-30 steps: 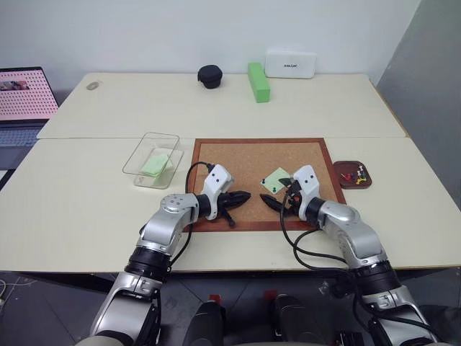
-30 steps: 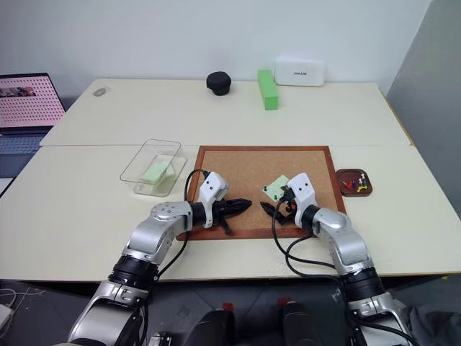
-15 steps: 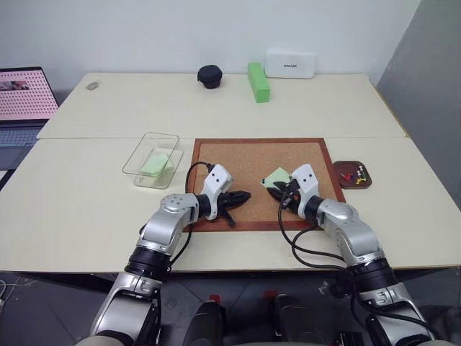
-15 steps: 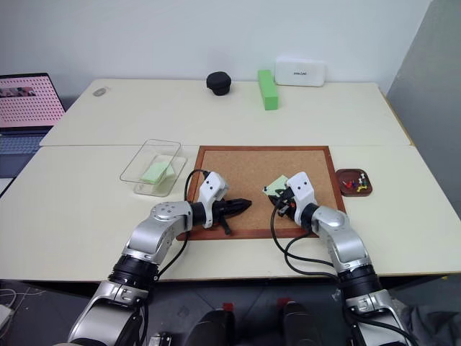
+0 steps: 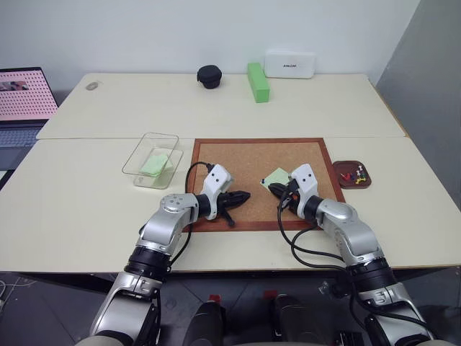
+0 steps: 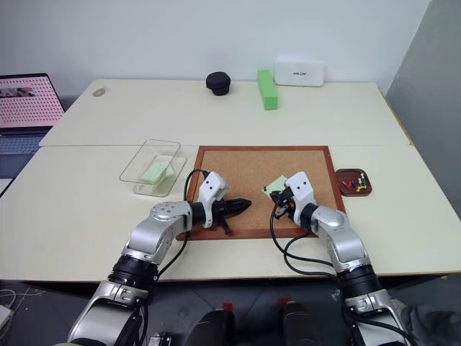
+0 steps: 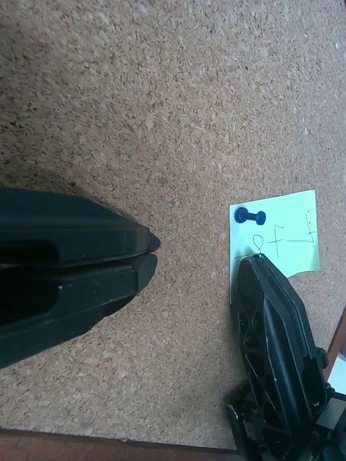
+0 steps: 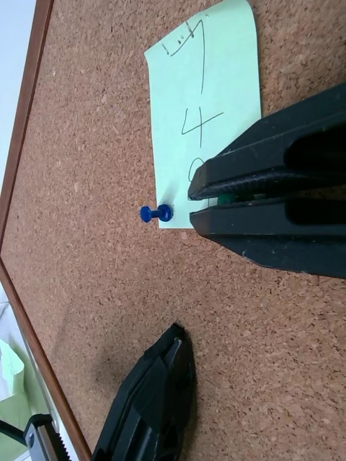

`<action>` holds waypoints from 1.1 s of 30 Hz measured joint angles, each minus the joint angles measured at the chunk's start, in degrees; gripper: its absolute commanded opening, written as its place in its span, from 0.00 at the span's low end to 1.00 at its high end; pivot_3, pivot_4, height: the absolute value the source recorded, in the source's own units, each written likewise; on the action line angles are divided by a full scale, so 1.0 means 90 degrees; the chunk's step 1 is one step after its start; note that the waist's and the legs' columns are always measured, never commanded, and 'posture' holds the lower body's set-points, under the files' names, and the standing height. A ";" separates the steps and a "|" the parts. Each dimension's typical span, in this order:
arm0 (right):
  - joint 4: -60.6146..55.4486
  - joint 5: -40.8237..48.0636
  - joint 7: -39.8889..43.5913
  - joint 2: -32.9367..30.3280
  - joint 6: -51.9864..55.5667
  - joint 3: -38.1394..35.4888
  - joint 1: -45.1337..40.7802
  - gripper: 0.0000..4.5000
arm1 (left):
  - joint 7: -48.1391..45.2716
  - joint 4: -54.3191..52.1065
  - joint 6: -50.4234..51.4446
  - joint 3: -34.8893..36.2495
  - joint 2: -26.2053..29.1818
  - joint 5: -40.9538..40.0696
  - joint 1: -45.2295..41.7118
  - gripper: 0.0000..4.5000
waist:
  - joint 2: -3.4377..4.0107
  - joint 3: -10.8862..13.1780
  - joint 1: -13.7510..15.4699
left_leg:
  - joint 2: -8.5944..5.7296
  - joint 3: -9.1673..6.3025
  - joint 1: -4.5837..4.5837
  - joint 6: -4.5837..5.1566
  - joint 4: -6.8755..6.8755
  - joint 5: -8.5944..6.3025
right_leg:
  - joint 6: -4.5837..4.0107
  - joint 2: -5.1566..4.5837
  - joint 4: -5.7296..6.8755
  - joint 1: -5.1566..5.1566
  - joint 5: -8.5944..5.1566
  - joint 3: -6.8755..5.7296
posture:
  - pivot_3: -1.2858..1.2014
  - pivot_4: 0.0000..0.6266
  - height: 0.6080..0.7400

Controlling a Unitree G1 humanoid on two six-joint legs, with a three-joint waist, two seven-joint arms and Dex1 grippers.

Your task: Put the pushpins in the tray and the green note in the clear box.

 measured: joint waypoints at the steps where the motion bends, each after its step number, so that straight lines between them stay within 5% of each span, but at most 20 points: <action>1: -0.0028 0.0036 -0.0001 0.0004 0.0031 -0.0024 0.0003 0.00 | -0.0002 0.0000 0.0000 0.0003 0.0000 -0.0004 0.0000 0.00 | 0.0000 0.0001 0.0000 | 0.0000 0.0000 -0.0001 0.0000 0.0000 0.0000 | 0.0000 0.0000 0.0000 -0.0001 0.0000 0.0000 | 0.52 0.24 1.00; 18: -0.0768 0.0426 -0.0240 -0.0023 0.0259 -0.0411 -0.0060 0.00 | -0.0029 0.0022 0.0044 0.0025 0.0000 -0.0010 -0.0032 0.00 | 0.0000 0.0001 0.0002 | 0.0000 -0.0001 -0.0002 0.0000 0.0000 0.0000 | 0.0000 0.0000 0.0000 -0.0002 0.0000 -0.0001 | 0.52 0.24 1.00; 28: -0.0407 -0.1673 -0.1784 -0.1591 -0.0956 -0.0781 -0.0020 0.00 | -0.0054 0.0012 0.0051 0.0040 0.0010 -0.0011 -0.0006 0.00 | -0.0001 0.0001 0.0004 | -0.0001 0.0003 -0.0006 0.0000 -0.0003 0.0000 | -0.0002 -0.0001 -0.0006 -0.0004 -0.0002 0.0000 | 0.52 0.24 1.00; 33: 0.0535 -0.2013 -0.1930 -0.1783 -0.1402 -0.0770 -0.0052 0.00 | -0.0055 0.0072 0.0049 0.0028 -0.0016 -0.0006 -0.0055 0.00 | -0.0002 0.0001 0.0003 | -0.0004 0.0008 -0.0004 0.0000 0.0001 0.0000 | -0.0003 -0.0003 -0.0006 -0.0002 -0.0002 0.0006 | 0.52 0.24 1.00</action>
